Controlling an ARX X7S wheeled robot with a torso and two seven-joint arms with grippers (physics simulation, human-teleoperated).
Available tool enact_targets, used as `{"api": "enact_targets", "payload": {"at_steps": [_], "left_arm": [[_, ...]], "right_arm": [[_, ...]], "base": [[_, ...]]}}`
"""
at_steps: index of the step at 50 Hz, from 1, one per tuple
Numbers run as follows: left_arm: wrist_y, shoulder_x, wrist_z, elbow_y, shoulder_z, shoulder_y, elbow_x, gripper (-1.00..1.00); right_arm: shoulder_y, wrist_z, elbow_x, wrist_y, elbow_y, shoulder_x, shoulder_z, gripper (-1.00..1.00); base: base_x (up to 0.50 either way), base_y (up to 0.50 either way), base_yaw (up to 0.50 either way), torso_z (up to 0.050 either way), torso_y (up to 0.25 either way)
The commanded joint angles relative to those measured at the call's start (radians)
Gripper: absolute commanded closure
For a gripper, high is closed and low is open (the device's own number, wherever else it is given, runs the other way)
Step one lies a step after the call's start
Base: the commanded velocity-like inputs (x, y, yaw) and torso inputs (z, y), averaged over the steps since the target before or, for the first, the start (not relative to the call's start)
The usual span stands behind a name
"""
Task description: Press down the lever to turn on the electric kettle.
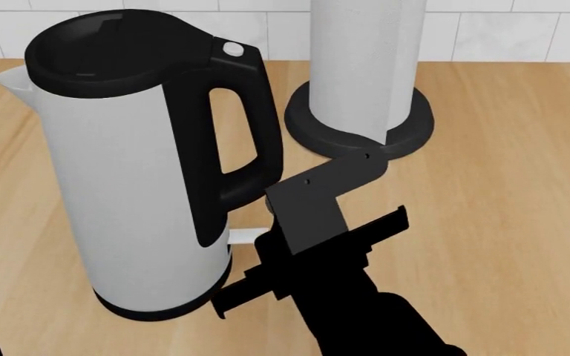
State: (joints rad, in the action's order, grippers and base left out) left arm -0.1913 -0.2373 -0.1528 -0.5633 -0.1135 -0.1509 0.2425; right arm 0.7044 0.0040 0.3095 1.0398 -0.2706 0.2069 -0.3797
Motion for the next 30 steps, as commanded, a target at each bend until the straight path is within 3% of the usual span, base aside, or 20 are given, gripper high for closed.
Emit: {"api": "enact_targets", "payload": {"at_steps": [1, 14, 30], "left_arm": [[0.011, -0.004, -0.003, 0.011, 0.003, -0.002, 0.004, -1.00], [0.018, -0.010, -0.007, 0.010, 0.002, -0.009, 0.014, -1.00], [0.015, -0.017, -0.016, 0.003, 0.001, -0.010, 0.027, -1.00]], "right_arm": [[0.003, -0.010, -0.008, -0.044, 0.056, -0.013, -0.045, 1.00], [-0.003, -0.019, -0.017, -0.077, 0.107, -0.019, -0.091, 1.00], [-0.114, -0.040, -0.035, -0.276, 0.335, -0.005, -0.095, 1.00]], "base": [[0.00, 0.00, 0.00, 0.000, 0.000], [0.00, 0.00, 0.00, 0.000, 0.000], [0.00, 0.00, 0.00, 0.000, 0.000]]}}
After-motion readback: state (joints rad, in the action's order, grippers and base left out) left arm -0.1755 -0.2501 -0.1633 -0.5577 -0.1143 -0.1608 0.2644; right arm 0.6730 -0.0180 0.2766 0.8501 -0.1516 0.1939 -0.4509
